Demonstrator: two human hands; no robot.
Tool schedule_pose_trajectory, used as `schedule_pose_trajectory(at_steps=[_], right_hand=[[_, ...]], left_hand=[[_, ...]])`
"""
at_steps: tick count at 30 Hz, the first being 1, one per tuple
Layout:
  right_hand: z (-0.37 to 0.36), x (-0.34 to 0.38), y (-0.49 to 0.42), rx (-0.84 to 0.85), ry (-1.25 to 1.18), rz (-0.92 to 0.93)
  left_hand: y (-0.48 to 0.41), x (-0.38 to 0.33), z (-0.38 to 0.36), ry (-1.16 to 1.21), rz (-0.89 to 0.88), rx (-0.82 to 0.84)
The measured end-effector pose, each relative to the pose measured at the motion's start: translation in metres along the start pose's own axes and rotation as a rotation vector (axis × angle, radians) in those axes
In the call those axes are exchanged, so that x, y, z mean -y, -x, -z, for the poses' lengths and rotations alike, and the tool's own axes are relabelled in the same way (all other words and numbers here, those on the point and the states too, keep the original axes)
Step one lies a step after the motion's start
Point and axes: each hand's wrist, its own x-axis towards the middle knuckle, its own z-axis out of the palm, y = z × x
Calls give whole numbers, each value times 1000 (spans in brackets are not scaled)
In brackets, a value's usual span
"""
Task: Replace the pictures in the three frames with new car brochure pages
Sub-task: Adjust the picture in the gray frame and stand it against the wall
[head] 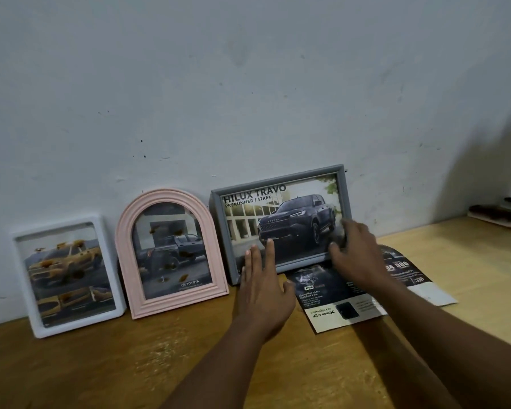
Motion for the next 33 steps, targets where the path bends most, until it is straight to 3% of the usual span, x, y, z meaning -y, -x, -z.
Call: schedule_pose_trajectory(at_steps=[7,22,29,33], right_hand=[[-31,9,71,368,385,143],[-21,9,90,372,472,250],[-19,19,100,423,455,343],[-16,19,99,364,384,287]], left_hand=[[33,9,-16,-129,-30,175],[8,11,-13,-231,-37,235],[6,10,-14,-152,-17,201],[8,16,-12,-106,-16,209]])
